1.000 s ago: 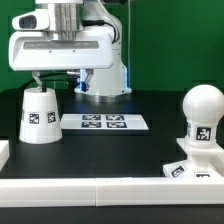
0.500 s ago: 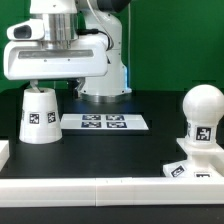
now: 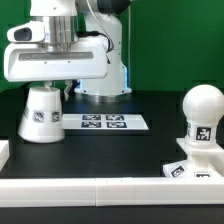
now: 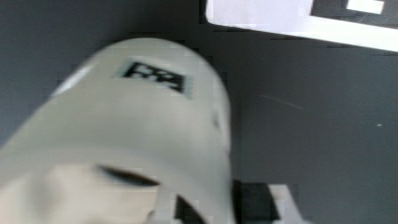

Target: Assemble lamp

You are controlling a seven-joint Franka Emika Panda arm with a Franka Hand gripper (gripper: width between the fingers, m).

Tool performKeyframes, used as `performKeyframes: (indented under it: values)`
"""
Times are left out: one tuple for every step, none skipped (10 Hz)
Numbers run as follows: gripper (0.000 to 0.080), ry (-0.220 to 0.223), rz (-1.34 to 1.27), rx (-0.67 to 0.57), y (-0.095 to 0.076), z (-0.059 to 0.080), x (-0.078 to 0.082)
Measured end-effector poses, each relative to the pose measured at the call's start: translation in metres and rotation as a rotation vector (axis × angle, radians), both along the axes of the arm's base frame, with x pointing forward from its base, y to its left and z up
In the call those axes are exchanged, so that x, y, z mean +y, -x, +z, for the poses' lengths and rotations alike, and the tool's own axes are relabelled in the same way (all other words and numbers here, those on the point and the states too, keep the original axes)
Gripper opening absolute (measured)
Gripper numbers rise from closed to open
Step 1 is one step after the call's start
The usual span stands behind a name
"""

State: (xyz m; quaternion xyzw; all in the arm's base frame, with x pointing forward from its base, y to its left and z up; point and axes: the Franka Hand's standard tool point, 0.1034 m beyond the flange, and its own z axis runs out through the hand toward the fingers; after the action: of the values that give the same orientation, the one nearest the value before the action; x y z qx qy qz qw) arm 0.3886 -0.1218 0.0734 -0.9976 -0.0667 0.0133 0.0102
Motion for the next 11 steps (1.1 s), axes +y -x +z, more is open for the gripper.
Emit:
performKeyframes:
  values:
    - [0.0044,0.000,0.000,0.000,0.000,0.000,0.000]
    - [0.0044,0.000,0.000,0.000,0.000,0.000,0.000]
    - [0.0044,0.000,0.000,0.000,0.000,0.000,0.000]
    - [0.0044,0.000,0.000,0.000,0.000,0.000,0.000]
    - [0.0044,-0.004,-0.010,0.000,0.000,0.000,0.000]
    - [0.0044,-0.026,-0.058,0.003,-0.004,0.000,0.004]
    - [0.0044,-0.054,-0.091,0.014,-0.011,0.002,0.019]
    - [0.0044,-0.085,-0.116,0.022,-0.021,0.006,0.033]
    - [0.0044,-0.114,-0.163,0.028,-0.036,0.014,0.047]
    - [0.0044,-0.139,-0.197,0.022,-0.055,0.025,0.058]
    - [0.0044,-0.161,-0.230,0.006,-0.073,0.037,0.066]
